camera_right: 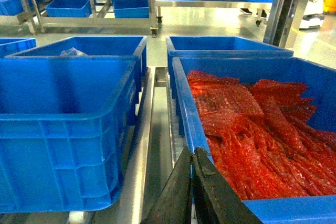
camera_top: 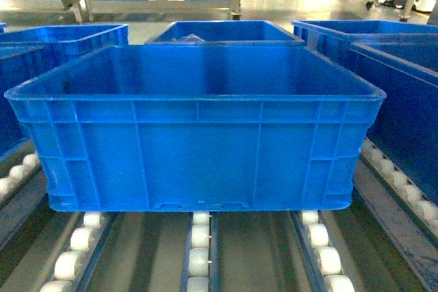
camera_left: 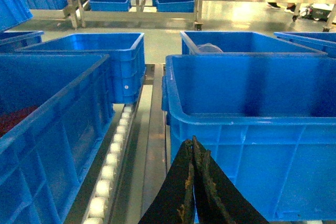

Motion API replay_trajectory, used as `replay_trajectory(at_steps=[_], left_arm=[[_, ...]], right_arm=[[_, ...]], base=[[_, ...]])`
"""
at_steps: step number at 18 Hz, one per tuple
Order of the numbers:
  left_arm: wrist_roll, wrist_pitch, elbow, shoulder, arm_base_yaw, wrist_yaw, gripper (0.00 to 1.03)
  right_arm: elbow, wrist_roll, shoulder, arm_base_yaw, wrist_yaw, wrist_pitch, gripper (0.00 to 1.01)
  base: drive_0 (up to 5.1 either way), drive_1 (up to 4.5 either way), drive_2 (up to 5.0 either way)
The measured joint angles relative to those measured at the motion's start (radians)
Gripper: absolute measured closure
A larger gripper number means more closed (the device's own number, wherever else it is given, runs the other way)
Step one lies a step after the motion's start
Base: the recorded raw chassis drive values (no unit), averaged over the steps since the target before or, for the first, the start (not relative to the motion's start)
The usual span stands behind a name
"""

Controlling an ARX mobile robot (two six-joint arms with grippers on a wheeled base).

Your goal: Place box next to blue box on left shelf

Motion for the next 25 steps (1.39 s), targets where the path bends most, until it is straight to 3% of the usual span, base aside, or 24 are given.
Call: replay_trajectory(at_steps=[4,5,7,9,17,18,22,25], left_arm=[[0.000,-0.063,-0.059,-0.138,0.000,0.000,1.00],[0.000,-0.051,-0.088,-0.151,0.000,0.000,1.00],[0.000,-0.138,-0.092,-0.241,0.000,0.000,1.00],[0.000,-0.381,-0.093,-0.501,0.000,0.000,1.00],[0.000,-0.549,-0.093,-0.670,0.000,0.000,1.00],[0.000,-0.565,-0.093,-0.685,0.000,0.000,1.00],[0.000,-0.575,-0.093,-0.699,0.000,0.001,1.00],[0.000,-0.675,-0.092,-0.768,0.000,0.000,1.00]], right_arm=[[-0.042,0.000,-0.137,0.008,-0.012,-0.098,1.00],[-0.074,0.000,-0.146,0.008,-0.012,-0.040,1.00],[-0.078,0.000,-0.213,0.008,-0.012,-0.130,1.00],[-0.078,0.000,-0.433,0.008,-0.012,-0.335,1.00],[-0.077,0.000,-0.590,0.008,-0.011,-0.501,1.00],[-0.077,-0.001,-0.684,0.008,-0.015,-0.638,1.00],[-0.077,0.000,-0.736,0.008,-0.013,-0.628,1.00],[-0.076,0.000,-0.738,0.008,-0.012,-0.643,1.00]], base=[[0.0,0.00,0.0],[0.0,0.00,0.0],[0.0,0.00,0.0],[0.0,0.00,0.0],[0.0,0.00,0.0],[0.0,0.00,0.0],[0.0,0.00,0.0],[0.0,0.00,0.0]])
